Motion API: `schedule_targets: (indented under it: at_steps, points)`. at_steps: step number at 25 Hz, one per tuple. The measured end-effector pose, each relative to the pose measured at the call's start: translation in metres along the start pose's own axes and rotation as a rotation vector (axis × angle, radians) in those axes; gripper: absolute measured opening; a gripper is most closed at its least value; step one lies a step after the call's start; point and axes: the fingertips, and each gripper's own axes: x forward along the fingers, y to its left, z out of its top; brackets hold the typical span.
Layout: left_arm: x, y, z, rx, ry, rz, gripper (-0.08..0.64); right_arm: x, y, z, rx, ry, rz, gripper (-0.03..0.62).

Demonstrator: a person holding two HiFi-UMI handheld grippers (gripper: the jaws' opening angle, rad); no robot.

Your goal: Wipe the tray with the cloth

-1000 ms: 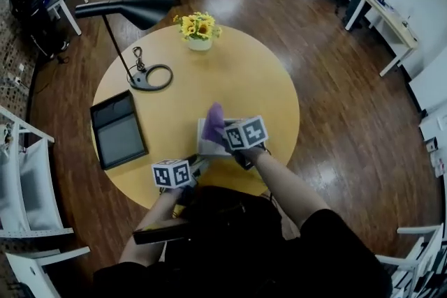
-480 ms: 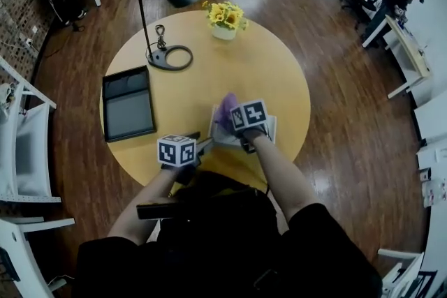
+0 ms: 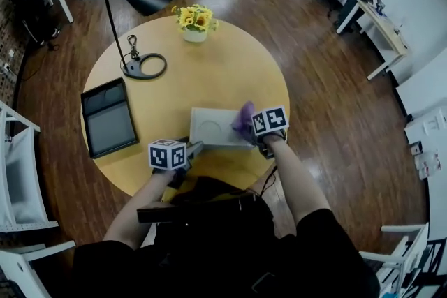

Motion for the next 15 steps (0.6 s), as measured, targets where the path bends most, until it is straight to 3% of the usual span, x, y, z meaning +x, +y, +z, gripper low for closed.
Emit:
schedule_targets:
  at_steps: [2, 4, 6, 11, 15]
  points:
    - [0.001, -0.001, -0.003, -0.001, 0.006, 0.004, 0.235, -0.004, 0.002, -0.007, -0.062, 0.017, -0.047, 0.091]
    - [0.003, -0.002, -0.005, -0.008, 0.013, 0.004, 0.235, -0.007, 0.009, -0.008, -0.211, 0.027, -0.144, 0.092]
    - [0.004, -0.003, -0.007, -0.012, 0.026, 0.002, 0.235, -0.009, 0.020, -0.003, -0.294, 0.007, -0.182, 0.091]
    - [-0.002, -0.006, -0.009, -0.041, 0.007, -0.005, 0.235, -0.013, 0.016, -0.012, -0.213, 0.040, -0.141, 0.091]
    - [-0.017, 0.009, -0.002, -0.105, -0.057, 0.027, 0.235, -0.008, 0.078, 0.010, -0.295, -0.026, -0.007, 0.092]
